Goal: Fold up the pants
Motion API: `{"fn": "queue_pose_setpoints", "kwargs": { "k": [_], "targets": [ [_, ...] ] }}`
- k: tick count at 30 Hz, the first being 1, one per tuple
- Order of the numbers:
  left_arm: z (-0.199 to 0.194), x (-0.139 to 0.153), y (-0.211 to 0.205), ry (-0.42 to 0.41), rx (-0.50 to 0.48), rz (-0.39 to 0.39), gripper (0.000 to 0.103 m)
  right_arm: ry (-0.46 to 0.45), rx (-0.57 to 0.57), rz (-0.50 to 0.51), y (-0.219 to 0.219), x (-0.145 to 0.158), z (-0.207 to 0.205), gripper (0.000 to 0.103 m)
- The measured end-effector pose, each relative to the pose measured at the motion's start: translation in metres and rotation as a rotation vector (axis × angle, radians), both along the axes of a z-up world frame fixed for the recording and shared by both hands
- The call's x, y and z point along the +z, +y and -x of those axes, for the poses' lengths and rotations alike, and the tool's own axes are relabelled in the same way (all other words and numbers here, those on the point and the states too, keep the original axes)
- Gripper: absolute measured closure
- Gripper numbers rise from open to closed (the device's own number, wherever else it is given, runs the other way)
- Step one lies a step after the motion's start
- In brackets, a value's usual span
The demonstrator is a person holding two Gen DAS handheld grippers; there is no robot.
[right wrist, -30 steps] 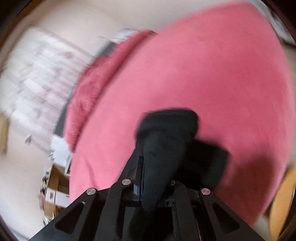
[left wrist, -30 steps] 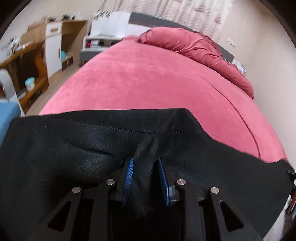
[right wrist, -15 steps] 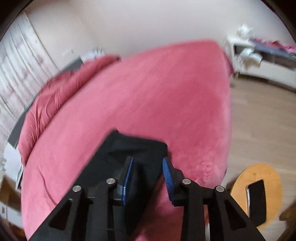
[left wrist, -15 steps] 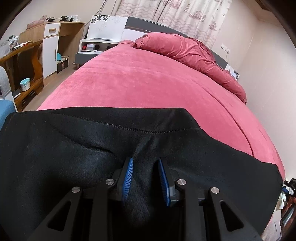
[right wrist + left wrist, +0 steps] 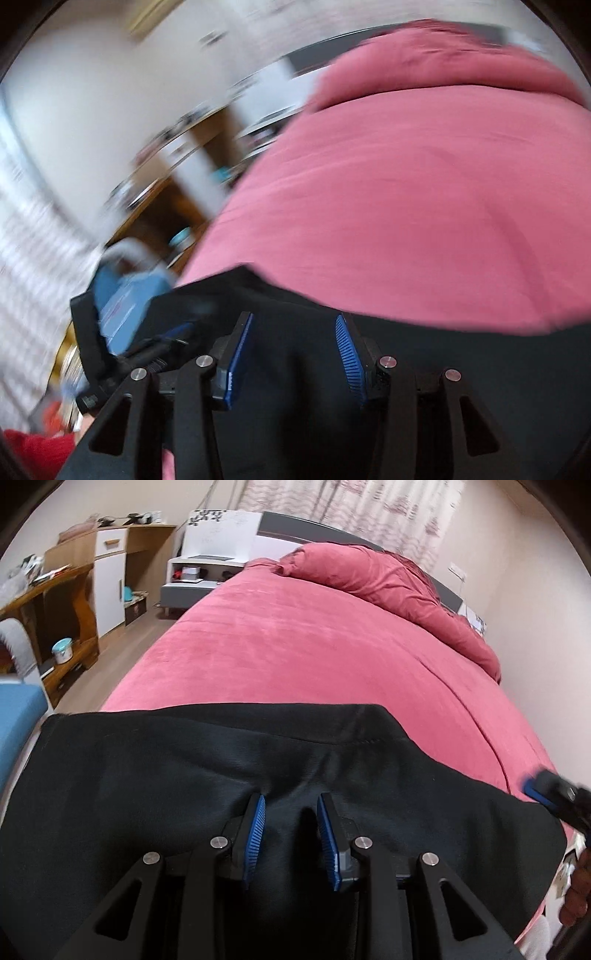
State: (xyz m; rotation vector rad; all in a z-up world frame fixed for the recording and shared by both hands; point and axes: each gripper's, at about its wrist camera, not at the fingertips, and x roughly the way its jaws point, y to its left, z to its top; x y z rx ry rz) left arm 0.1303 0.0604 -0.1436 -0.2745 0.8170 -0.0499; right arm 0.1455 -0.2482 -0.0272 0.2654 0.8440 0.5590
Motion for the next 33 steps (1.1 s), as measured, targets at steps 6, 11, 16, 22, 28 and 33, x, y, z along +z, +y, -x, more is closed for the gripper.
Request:
{"fn": "queue_pose_setpoints", "kwargs": {
  "k": [6,11,16,22,28,33],
  "targets": [
    [0.012,0.006,0.020,-0.021,0.036,0.036,0.073,0.128,0.138,0.009,0.079,-0.018,-0.062,0.061],
    [0.007,0.000,0.038,0.017,0.060,0.095,0.072,0.263,0.189,0.018,0.097,-0.049,-0.100,0.081],
    [-0.008,0.000,0.048,0.043,0.087,0.170,0.072,0.215,0.171,0.102,0.117,-0.056,-0.109,0.097],
    [-0.042,-0.012,0.044,0.055,0.090,0.109,0.066,0.185,0.117,0.157,0.128,-0.068,-0.125,0.099],
    [-0.051,-0.016,0.035,0.017,0.054,0.037,0.056,0.117,0.061,0.135,0.118,-0.074,-0.121,0.103],
    [-0.037,0.008,0.030,-0.018,0.010,0.087,0.056,0.009,-0.068,-0.043,0.064,-0.028,-0.086,0.093]
  ]
}}
